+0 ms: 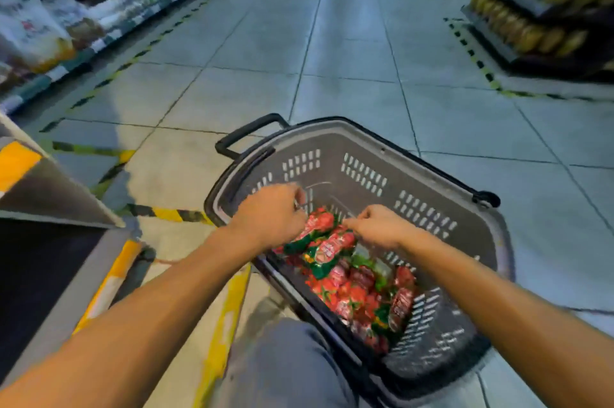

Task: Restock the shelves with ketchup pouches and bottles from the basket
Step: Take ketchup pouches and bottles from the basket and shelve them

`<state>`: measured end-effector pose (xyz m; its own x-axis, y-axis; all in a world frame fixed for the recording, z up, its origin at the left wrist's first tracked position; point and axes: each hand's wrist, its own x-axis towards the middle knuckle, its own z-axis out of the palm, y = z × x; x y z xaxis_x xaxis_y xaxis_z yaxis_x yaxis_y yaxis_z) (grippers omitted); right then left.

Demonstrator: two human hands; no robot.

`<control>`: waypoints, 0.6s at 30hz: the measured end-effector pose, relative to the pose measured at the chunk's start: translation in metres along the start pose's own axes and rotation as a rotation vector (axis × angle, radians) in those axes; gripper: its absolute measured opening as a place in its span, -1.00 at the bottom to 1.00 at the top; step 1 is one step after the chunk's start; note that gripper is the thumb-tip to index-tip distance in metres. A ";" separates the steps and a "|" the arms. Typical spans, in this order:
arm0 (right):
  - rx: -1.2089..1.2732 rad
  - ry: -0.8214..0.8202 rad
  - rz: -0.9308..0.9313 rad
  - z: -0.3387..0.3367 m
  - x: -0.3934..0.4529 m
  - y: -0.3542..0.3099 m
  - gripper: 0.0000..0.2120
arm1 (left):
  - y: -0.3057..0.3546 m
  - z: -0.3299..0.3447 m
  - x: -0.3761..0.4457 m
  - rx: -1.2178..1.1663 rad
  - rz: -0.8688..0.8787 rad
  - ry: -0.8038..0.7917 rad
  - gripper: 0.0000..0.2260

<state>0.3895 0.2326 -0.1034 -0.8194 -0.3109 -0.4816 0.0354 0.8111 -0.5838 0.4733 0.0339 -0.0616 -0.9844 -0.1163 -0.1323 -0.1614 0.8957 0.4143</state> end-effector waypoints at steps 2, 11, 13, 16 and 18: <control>0.031 -0.023 0.134 0.005 0.014 0.031 -0.59 | 0.011 0.026 0.034 0.060 0.034 -0.149 -0.82; 0.314 0.027 0.243 0.066 0.099 0.090 -0.62 | -0.020 0.122 0.152 0.217 -0.080 -0.474 -0.54; 0.444 0.007 0.314 0.081 0.120 0.093 -0.70 | -0.038 0.141 0.173 0.209 -0.143 -0.507 -0.51; 0.259 0.000 0.228 0.103 0.148 0.099 -0.47 | -0.059 0.173 0.198 0.170 -0.234 -0.551 -0.52; 0.188 0.045 0.170 0.114 0.164 0.103 -0.32 | -0.072 0.192 0.210 0.121 -0.266 -0.533 -0.48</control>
<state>0.3238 0.2085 -0.3171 -0.8168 -0.1520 -0.5565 0.2775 0.7423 -0.6100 0.2921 0.0274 -0.2926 -0.7355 -0.1396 -0.6629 -0.3569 0.9116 0.2040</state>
